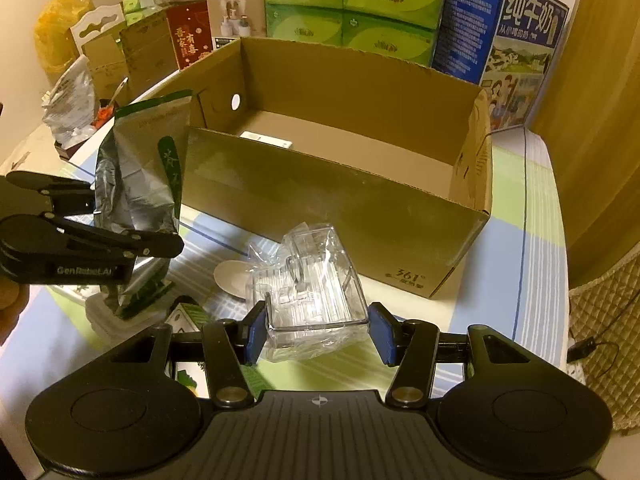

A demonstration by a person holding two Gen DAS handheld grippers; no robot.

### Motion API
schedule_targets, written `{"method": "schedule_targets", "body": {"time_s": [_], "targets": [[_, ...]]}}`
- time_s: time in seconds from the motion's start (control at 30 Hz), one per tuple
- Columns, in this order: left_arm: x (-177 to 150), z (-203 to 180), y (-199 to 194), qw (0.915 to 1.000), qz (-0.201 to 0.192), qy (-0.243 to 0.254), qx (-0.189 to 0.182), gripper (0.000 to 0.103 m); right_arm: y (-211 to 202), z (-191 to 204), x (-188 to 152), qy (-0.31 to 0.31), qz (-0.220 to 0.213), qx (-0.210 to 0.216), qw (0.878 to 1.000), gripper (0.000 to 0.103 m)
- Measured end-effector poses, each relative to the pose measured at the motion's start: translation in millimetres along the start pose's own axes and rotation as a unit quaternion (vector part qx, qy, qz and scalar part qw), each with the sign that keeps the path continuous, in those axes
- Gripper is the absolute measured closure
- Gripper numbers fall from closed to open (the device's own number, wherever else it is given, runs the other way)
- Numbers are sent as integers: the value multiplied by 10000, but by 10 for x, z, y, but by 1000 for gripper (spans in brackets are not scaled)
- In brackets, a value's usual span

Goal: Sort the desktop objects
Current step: 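Carry the foil bag and plastic tray with both tools over the cardboard box, then open both tools to drop the foil bag and plastic tray inside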

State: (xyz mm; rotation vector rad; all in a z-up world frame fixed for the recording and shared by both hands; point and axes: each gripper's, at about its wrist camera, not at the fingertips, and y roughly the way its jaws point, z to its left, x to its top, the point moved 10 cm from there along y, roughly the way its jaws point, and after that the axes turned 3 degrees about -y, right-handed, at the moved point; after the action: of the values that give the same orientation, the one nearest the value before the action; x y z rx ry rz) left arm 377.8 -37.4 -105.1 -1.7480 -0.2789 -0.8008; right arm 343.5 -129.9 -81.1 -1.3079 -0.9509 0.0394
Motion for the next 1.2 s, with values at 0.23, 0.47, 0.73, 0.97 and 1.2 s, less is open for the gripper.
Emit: {"method": "schedule_targets", "body": {"time_s": [0.23,0.47,0.73,0.97,1.2], "targets": [[25,57,-256,9999,106,24,127,67,-132,26,51,30,-148,44,9999,53],[203,110,-620,9995,264,-111,130,67,-482,124,259,46,-483,129,9987,53],[802,22,-861,9997,206,28,99,67,-833,44,750,109,-991,47,9950,53],[1408,17,-623,9999,11,37,130,67,-609,-268,1172,390,-1104,-177,9930,53],[1663,173,-226,9998,-45,-54,186,75,-223,-580,1331,739,-1065,-300,9911,53]]}}
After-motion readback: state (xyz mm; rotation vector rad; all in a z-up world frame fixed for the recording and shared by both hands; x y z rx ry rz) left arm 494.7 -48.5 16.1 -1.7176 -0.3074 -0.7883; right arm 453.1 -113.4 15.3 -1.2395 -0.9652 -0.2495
